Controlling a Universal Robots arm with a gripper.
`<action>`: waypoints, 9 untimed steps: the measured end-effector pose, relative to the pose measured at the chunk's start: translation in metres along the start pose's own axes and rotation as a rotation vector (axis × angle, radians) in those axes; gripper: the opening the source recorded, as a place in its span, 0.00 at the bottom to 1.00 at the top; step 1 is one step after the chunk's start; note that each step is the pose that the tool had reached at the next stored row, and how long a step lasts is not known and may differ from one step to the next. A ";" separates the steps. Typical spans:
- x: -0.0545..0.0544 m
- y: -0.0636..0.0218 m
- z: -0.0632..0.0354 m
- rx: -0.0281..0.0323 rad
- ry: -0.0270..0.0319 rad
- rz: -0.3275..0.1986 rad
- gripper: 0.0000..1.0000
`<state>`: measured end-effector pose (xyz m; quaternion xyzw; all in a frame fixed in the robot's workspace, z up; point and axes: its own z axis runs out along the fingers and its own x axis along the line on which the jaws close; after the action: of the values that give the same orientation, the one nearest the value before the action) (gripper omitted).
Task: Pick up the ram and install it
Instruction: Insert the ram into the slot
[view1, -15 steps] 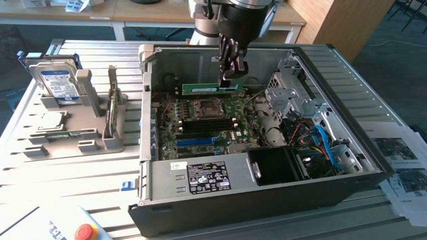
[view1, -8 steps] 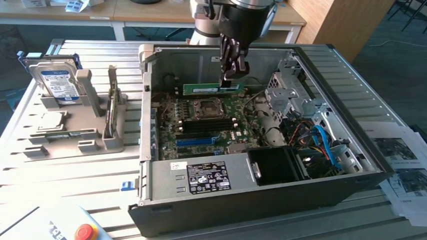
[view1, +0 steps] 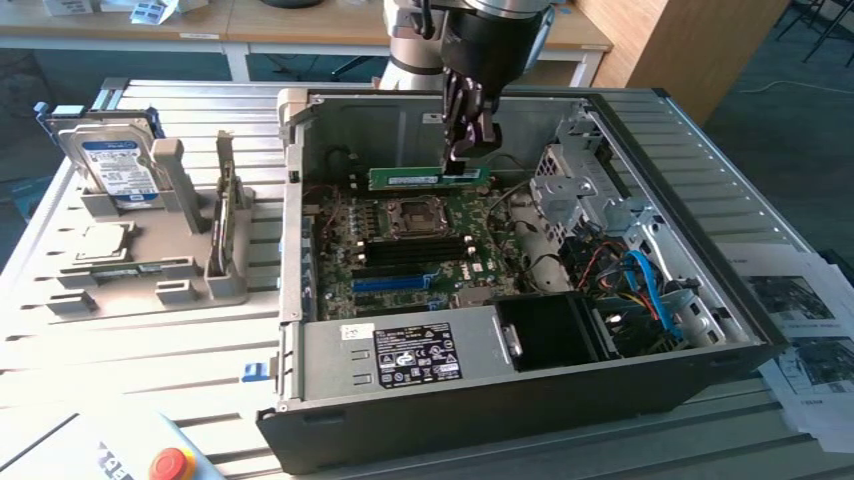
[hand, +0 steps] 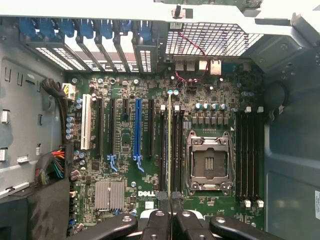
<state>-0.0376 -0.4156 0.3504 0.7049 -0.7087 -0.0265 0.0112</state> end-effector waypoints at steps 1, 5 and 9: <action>0.000 0.0000 0.0000 0.0000 0.0000 0.000 0.12; 0.000 0.0000 0.0000 -0.0001 0.0000 0.000 0.12; 0.000 -0.0001 0.0014 0.0000 -0.0002 0.000 0.12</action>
<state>-0.0376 -0.4155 0.3490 0.7049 -0.7087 -0.0266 0.0112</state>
